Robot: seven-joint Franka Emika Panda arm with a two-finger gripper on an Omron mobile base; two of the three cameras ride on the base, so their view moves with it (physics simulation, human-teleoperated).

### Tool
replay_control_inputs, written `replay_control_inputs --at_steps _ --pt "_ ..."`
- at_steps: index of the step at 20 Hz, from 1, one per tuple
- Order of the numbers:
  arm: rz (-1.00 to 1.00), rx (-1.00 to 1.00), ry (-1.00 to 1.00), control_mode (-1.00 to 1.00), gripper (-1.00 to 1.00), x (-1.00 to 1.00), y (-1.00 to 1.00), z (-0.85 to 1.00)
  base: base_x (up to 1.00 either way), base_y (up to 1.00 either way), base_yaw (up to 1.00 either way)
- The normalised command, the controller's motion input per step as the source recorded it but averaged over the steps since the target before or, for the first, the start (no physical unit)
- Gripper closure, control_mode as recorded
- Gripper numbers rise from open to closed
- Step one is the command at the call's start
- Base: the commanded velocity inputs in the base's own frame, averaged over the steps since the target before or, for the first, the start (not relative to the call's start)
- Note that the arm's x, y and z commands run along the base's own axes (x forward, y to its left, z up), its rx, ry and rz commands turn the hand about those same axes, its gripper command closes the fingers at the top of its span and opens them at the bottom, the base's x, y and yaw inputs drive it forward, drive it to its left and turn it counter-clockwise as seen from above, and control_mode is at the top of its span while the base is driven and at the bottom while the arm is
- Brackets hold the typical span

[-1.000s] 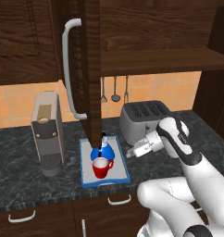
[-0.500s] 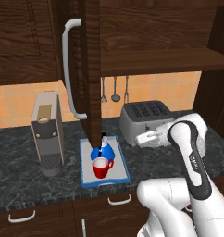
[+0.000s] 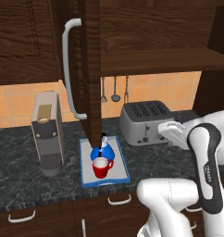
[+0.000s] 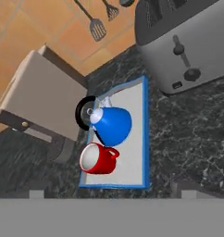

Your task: Pick the kettle from the counter and place it on the tray. Then pick the mug from the cabinet and place it on the tray. Then close the cabinet doors.

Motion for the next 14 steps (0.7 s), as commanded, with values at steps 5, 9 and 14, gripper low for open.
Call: replay_control_inputs --at_steps 5,9,14 --pt "-0.19 0.03 0.01 -1.0 1.0 -0.18 -0.52 0.0 0.0 0.0 0.0" --pt "-0.2 0.08 -0.02 -1.0 1.0 -0.07 -0.45 0.13 0.0 0.0 0.0" --pt "-0.16 0.08 -0.04 -1.0 1.0 -0.01 -0.44 0.25 0.0 0.0 0.0"
